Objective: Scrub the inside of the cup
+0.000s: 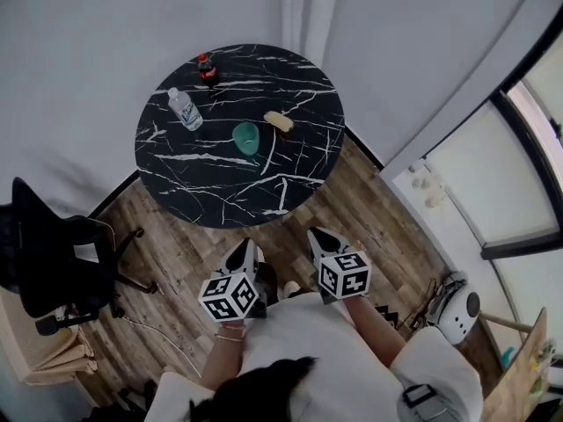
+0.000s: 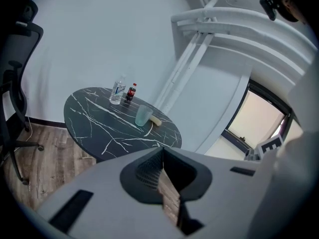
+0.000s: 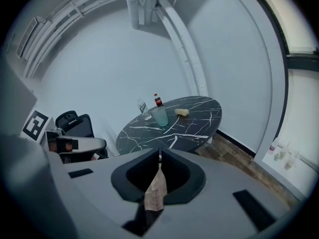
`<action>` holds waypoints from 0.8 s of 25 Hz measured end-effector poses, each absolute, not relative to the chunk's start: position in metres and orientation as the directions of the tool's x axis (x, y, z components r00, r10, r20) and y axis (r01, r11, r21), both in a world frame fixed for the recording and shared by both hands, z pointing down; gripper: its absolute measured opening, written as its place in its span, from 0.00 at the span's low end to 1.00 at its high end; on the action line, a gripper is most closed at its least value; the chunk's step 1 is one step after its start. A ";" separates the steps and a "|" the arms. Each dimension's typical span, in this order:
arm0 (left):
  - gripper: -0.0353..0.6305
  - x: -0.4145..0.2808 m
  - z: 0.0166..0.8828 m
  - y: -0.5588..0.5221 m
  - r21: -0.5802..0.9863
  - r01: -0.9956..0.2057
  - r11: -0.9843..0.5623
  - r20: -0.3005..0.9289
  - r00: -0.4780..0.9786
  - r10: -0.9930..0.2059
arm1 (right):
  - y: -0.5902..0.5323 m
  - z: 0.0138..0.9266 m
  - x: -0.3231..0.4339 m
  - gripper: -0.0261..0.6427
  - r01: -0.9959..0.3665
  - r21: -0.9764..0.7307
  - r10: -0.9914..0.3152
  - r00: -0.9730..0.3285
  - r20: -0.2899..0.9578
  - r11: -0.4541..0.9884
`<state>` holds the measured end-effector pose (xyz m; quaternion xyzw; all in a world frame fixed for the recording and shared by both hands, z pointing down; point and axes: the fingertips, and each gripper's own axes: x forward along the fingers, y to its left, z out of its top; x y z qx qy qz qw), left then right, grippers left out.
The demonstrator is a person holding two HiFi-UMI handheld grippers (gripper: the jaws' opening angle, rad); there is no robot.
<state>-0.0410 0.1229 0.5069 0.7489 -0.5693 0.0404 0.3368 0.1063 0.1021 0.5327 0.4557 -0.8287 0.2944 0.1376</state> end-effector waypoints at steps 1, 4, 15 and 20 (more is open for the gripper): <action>0.07 -0.043 0.508 0.117 0.458 -0.880 -0.126 0.447 0.351 -0.823 | 0.097 0.534 0.104 0.10 -0.838 -0.361 -0.673 -0.545 0.500 0.410; 0.07 -0.049 0.512 0.098 0.462 -0.878 -0.128 0.457 0.359 -0.813 | 0.083 0.535 0.098 0.10 -0.846 -0.355 -0.674 -0.533 0.512 0.399; 0.07 -0.078 0.515 0.023 0.460 -0.865 -0.198 0.466 0.425 -0.776 | 0.027 0.529 0.071 0.10 -0.885 -0.340 -0.715 -0.460 0.526 0.318; 0.07 -0.094 0.522 -0.009 0.457 -0.857 -0.239 0.476 0.463 -0.748 | 0.009 0.526 0.056 0.10 -0.900 -0.334 -0.740 -0.423 0.524 0.278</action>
